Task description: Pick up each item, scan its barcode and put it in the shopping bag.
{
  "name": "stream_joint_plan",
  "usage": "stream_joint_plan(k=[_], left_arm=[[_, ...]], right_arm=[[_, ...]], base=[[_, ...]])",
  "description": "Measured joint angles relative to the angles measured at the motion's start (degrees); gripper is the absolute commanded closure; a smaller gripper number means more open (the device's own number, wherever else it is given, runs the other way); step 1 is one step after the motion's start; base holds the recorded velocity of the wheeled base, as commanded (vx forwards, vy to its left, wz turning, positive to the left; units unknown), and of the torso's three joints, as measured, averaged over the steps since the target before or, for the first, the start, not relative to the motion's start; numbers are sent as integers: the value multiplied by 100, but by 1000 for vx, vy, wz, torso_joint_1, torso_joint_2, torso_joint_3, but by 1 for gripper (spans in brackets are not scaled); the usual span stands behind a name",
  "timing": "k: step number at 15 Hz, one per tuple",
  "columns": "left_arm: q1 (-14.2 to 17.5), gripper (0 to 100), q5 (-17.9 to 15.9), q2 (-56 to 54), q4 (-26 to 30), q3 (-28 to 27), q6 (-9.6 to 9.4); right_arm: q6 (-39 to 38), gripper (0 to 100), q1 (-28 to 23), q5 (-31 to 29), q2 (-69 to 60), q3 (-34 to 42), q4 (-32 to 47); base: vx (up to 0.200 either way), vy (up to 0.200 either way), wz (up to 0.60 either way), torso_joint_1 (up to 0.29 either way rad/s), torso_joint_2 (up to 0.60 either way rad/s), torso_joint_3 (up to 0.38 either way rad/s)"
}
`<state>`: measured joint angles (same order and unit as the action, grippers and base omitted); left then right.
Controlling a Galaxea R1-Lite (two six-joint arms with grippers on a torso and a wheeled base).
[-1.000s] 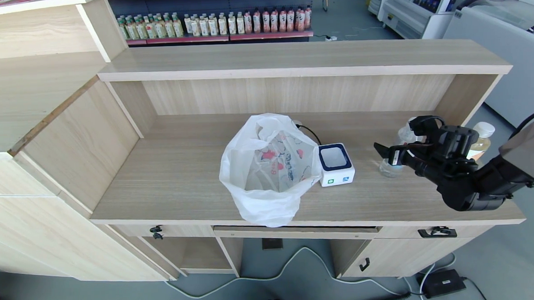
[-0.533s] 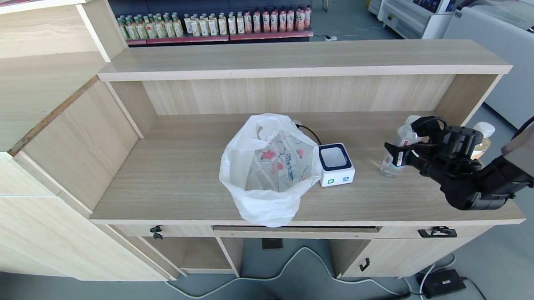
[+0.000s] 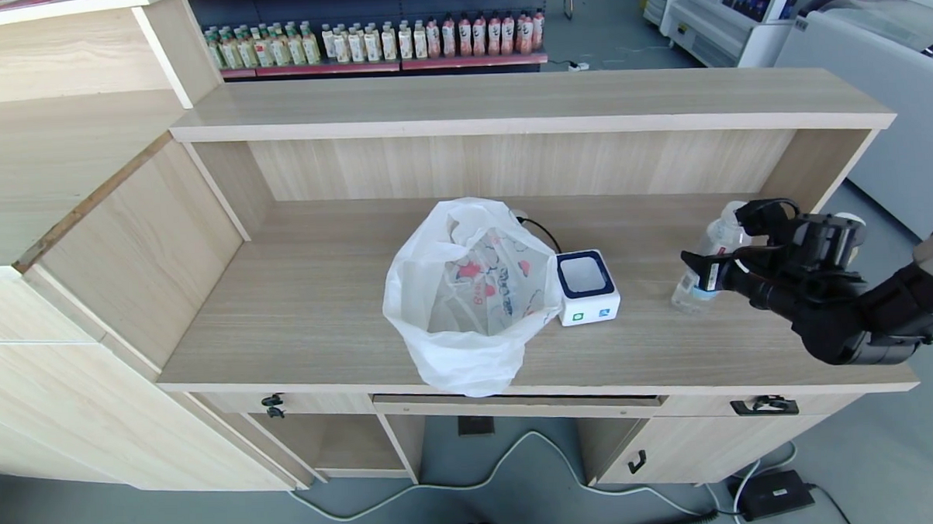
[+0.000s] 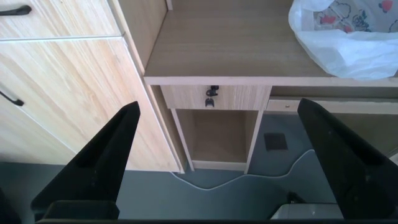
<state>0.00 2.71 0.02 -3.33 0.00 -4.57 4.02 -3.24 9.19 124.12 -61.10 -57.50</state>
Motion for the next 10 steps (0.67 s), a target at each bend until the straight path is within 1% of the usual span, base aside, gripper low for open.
stream_joint_plan(k=[3, 4, 5, 7, 8, 9, 10], left_arm=[[0, 0, 0, 0, -1, 0, 1], [0, 0, -2, 0, -1, 0, 0], [0, 0, 0, 0, 0, 0, 1], [0, 0, 0, 0, 0, 0, 1], [0, 0, 0, 0, -1, 0, 1], [0, 0, 0, 0, 0, 0, 0], [0, 0, 0, 0, 0, 0, 1]], right_arm=[[-706, 100, 110, 274, -1128, 221, 1264], [-1031, 100, 151, 523, -1604, 273, 1618], [-1396, 100, 190, 961, -2148, 330, 2015], [-2063, 100, 240, 2200, -3129, 407, 2688], [-2433, 100, 269, 2836, -3606, 446, 2912], [-2805, 100, 334, 3312, -4012, 506, 3027], [-3155, 100, 451, 3664, -4370, 586, 3110]], base=[[0, 0, 0, 0, 0, 0], [0, 0, 0, 0, 0, 0], [0, 0, 0, 0, 0, 0], [0, 0, 0, 0, 0, 0], [0, 0, 0, 0, 0, 0], [0, 0, 0, 0, 0, 0], [0, 0, 0, 0, 0, 0]])
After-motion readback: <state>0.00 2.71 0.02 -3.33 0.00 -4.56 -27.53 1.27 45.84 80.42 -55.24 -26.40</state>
